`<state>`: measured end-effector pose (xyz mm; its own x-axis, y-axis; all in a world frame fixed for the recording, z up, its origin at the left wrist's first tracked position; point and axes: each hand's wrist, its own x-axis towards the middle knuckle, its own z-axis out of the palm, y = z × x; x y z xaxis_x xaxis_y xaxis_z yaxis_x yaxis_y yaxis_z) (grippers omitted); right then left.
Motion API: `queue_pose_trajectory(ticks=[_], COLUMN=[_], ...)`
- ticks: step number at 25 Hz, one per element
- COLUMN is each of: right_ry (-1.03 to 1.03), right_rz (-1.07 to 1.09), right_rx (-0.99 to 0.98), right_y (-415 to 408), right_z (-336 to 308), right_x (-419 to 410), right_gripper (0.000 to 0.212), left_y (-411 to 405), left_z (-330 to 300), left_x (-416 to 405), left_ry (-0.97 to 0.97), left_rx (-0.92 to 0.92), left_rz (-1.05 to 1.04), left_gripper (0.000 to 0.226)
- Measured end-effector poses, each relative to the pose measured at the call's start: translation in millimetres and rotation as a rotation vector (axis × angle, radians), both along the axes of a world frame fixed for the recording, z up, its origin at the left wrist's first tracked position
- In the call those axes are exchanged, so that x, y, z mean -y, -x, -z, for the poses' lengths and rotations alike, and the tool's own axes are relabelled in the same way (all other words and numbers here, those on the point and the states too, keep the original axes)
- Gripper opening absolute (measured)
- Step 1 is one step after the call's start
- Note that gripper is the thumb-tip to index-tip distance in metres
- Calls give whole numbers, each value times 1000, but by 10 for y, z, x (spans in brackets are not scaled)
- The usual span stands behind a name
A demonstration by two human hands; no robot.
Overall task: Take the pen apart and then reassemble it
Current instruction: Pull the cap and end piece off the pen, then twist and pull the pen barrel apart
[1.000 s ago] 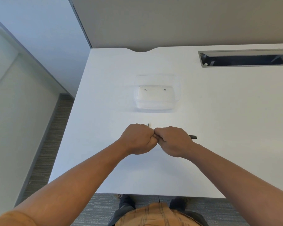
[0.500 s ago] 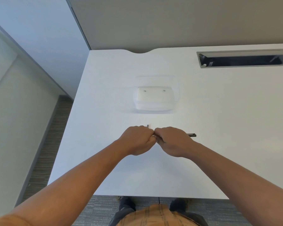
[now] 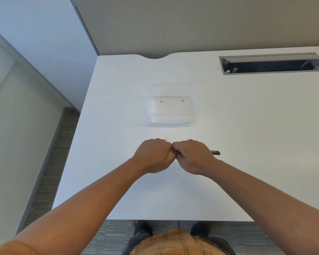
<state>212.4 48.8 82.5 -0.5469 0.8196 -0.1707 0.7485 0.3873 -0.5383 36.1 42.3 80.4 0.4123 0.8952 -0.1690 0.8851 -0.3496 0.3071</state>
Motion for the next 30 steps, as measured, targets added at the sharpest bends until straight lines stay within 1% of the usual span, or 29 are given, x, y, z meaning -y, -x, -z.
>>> queue_pose_trajectory(ticks=[4,6,10,13,15,17,18,20,22,25,28,30], right_ry=[34,27,-6,19,106,259,329,380,358,339,415,472], right_rz=[4,10,23,57,98,149,173,209,240,322,444,540], right_rx=[7,19,31,23,-33,-159,-224,-305,-349,-479,-660,-794], right_y=[38,27,-8,-11,-25,-35,-26,15,53,60,49,41], right_z=[21,35,50,84,113,127,127,136,150,153,114,112], right_x=[25,17,-9,-32,-35,-21,-6,21,35,42,39,19], right_gripper=[23,21,30,31,30,29,28,28,29,33,43,40], left_y=[54,67,122,166,182,169,149,87,23,-32,-35,-28], left_z=[24,34,113,140,153,165,164,154,146,114,69,60], left_x=[-14,-26,-38,16,57,91,105,131,147,131,91,90], left_ry=[12,58,249,337,382,400,396,394,390,339,294,331], left_rx=[-36,28,349,548,738,922,991,1094,1134,1121,1084,1011], left_rz=[29,1,-185,-322,-439,-551,-595,-641,-641,-602,-540,-446], left_gripper=[32,33,31,18,8,6,5,4,5,8,14,25])
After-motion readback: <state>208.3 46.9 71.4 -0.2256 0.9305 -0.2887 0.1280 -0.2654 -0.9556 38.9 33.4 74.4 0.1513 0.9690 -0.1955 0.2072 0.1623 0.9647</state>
